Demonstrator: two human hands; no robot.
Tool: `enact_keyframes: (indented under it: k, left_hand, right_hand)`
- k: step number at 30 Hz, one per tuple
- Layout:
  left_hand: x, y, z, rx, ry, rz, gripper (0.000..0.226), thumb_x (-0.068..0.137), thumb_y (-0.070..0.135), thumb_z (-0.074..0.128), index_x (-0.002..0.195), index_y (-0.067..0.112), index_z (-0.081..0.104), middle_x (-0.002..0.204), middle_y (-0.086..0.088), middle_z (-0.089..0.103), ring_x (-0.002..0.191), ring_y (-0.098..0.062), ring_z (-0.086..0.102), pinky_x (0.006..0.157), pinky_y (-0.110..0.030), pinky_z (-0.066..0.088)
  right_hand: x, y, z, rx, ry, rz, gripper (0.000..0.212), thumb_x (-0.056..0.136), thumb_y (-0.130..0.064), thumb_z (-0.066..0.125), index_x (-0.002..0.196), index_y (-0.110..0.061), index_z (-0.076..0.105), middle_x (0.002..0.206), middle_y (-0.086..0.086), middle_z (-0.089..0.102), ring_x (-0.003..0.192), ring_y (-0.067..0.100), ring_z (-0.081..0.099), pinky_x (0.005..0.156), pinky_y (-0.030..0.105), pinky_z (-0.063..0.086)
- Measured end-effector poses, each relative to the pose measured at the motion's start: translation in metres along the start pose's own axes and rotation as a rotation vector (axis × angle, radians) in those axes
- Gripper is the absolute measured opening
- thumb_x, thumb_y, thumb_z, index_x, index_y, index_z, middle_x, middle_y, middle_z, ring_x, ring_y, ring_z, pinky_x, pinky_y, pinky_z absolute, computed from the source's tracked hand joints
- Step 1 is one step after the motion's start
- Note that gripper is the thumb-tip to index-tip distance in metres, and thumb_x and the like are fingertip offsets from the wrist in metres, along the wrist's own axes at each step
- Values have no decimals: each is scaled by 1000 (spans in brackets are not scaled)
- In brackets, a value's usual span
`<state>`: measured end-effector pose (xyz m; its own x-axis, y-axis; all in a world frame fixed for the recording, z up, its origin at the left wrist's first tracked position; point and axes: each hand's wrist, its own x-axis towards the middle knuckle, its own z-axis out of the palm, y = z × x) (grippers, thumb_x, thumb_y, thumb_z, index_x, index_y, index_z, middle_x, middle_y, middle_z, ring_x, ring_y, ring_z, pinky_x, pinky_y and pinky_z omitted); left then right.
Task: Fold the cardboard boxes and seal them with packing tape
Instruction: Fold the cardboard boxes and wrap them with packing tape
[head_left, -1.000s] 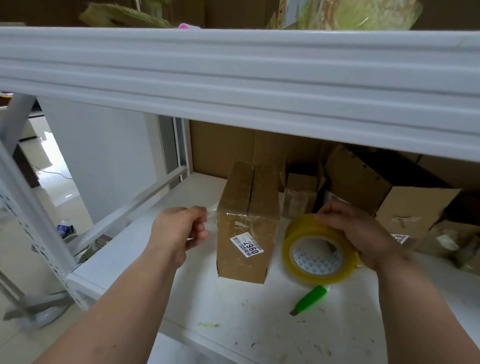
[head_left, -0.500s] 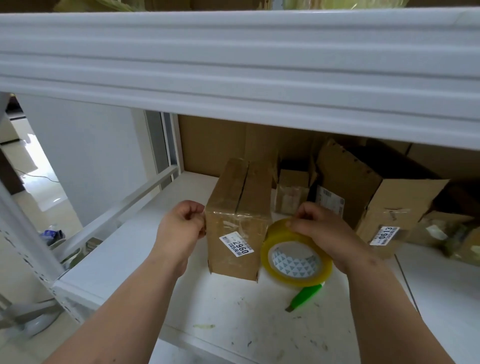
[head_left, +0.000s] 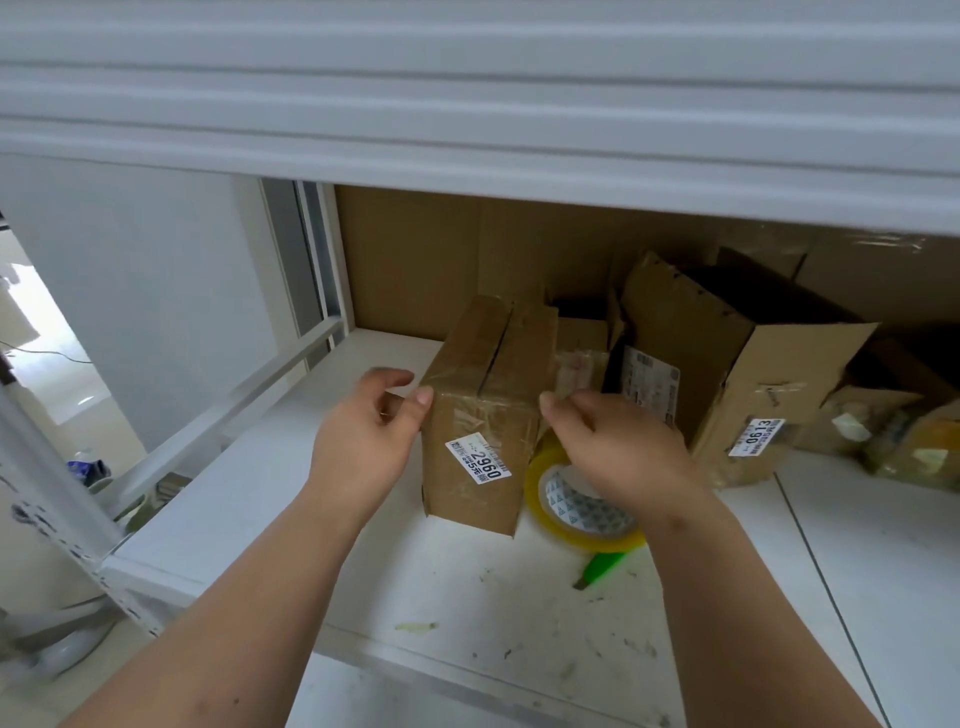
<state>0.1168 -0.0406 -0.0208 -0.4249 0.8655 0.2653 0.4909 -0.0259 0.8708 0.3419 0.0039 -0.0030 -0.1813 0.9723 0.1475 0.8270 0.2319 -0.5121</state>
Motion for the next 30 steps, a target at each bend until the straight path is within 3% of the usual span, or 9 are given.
enact_keyframes:
  k: [2, 4, 9, 12, 16, 20, 22, 26, 30]
  left_hand:
    - [2, 2, 0, 98, 38, 53, 17, 96, 44, 56, 99, 28, 55, 85, 3, 70, 85, -19, 68, 78, -38, 53]
    - [3, 5, 0, 210, 48, 117, 18, 98, 38, 53, 92, 22, 54, 82, -1, 69, 81, -24, 65, 71, -37, 50]
    - [-4, 8, 0, 436, -4, 278, 6, 98, 19, 46, 98, 19, 52, 81, -3, 63, 76, -32, 60, 61, -35, 44]
    - [3, 5, -6, 369, -123, 253, 19, 99, 15, 42, 101, 21, 59, 92, -2, 68, 86, -27, 66, 74, -38, 52]
    - [18, -2, -14, 126, -150, 108, 13, 100, 12, 45, 109, 21, 43, 92, -5, 72, 84, -21, 71, 82, -47, 56]
    - [24, -6, -14, 118, -181, 152, 2, 99, 29, 56, 100, 28, 56, 80, 9, 72, 72, -2, 70, 77, -36, 58]
    - [26, -5, -13, 162, -167, 207, 13, 94, 39, 62, 90, 27, 63, 77, 11, 70, 73, -6, 68, 70, -31, 56]
    - [29, -1, -9, 302, -111, 228, 36, 88, 57, 59, 91, 21, 62, 78, 8, 65, 73, -6, 58, 56, -21, 42]
    - [30, 4, -3, 402, -109, 193, 58, 74, 79, 53, 83, 22, 51, 69, 6, 58, 64, -9, 54, 50, -26, 39]
  right_hand:
    - [-2, -4, 4, -76, 36, -18, 61, 80, -83, 11, 75, -35, 50, 78, -14, 53, 81, 9, 52, 92, 47, 38]
    - [-1, -5, 6, -151, 38, -37, 63, 76, -86, 7, 74, -36, 46, 81, -16, 51, 87, 14, 53, 96, 50, 34]
    - [0, -7, 11, -248, 129, -103, 65, 79, -84, 7, 78, -36, 51, 80, -16, 47, 83, 15, 53, 91, 46, 33]
    - [1, -6, 13, -273, 169, -123, 67, 81, -83, 12, 80, -33, 56, 77, -15, 49, 78, 13, 52, 83, 40, 34]
    - [2, -6, 13, -266, 204, -96, 65, 80, -85, 18, 79, -33, 57, 73, -15, 49, 69, 9, 49, 78, 37, 32]
    - [2, -10, 18, -338, 201, -55, 69, 71, -95, 16, 78, -36, 51, 73, -18, 50, 69, 8, 48, 78, 38, 28]
    - [3, -12, 20, -363, 209, -38, 70, 68, -97, 16, 78, -36, 48, 74, -18, 52, 73, 12, 52, 77, 38, 28]
    - [7, -18, 22, -365, 201, -2, 69, 68, -97, 23, 79, -35, 50, 74, -18, 52, 75, 13, 55, 73, 36, 33]
    - [8, -22, 22, -346, 185, -16, 72, 64, -98, 24, 84, -35, 54, 76, -17, 57, 76, 12, 57, 77, 37, 45]
